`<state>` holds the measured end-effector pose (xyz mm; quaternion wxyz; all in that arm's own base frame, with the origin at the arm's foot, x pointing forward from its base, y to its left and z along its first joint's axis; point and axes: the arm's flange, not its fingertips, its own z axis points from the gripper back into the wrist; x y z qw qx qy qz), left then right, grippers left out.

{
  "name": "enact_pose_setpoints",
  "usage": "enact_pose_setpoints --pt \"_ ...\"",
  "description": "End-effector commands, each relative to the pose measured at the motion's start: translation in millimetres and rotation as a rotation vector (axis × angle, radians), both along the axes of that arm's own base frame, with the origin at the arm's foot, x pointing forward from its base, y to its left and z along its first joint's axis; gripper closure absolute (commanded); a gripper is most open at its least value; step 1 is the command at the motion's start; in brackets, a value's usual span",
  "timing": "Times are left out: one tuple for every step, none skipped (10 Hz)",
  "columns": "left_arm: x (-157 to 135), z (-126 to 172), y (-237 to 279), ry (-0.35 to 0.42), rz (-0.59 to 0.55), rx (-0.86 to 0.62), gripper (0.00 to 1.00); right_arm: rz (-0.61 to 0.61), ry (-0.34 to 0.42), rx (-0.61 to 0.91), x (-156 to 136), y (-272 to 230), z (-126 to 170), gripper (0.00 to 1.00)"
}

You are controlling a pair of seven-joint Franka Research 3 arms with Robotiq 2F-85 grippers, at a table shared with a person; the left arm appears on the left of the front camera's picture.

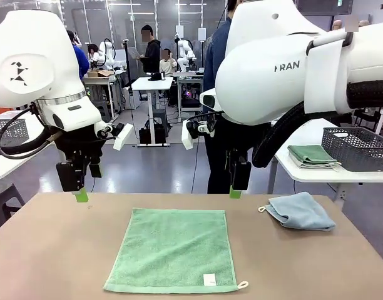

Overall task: Fold the towels and place them in the basket.
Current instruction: When a person lays out a Towel with hook on the table, fold it in half twice.

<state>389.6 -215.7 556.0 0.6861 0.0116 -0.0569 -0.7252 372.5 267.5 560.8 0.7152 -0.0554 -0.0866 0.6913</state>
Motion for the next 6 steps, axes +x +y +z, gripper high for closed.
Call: enact_pose_setpoints --pt "0.6 0.5 -0.6 -0.002 -0.001 0.001 0.00 0.000 0.000 0.000 0.0 0.0 0.0 0.00" --pt "0.0 0.0 0.0 0.000 0.000 0.000 0.00 0.032 -0.002 -0.045 -3.6 2.6 -11.5 0.00" --pt "-5.7 -9.9 -1.9 -0.021 -0.001 -0.011 0.00 0.015 -0.002 -0.027 -6.7 1.9 -20.3 0.00" --pt "-10.9 -21.4 -2.2 -0.035 0.002 -0.009 0.00 0.011 0.009 -0.033 -10.5 1.2 -29.2 0.00" --pt "-15.5 -37.2 -0.5 -0.037 0.006 -0.001 0.00 0.019 0.008 -0.022 -15.3 -0.5 -37.8 0.00" --pt "-17.5 -52.8 1.9 -0.025 0.010 -0.005 0.00 -0.005 0.003 -0.024 -18.4 -1.5 -46.3 0.00"
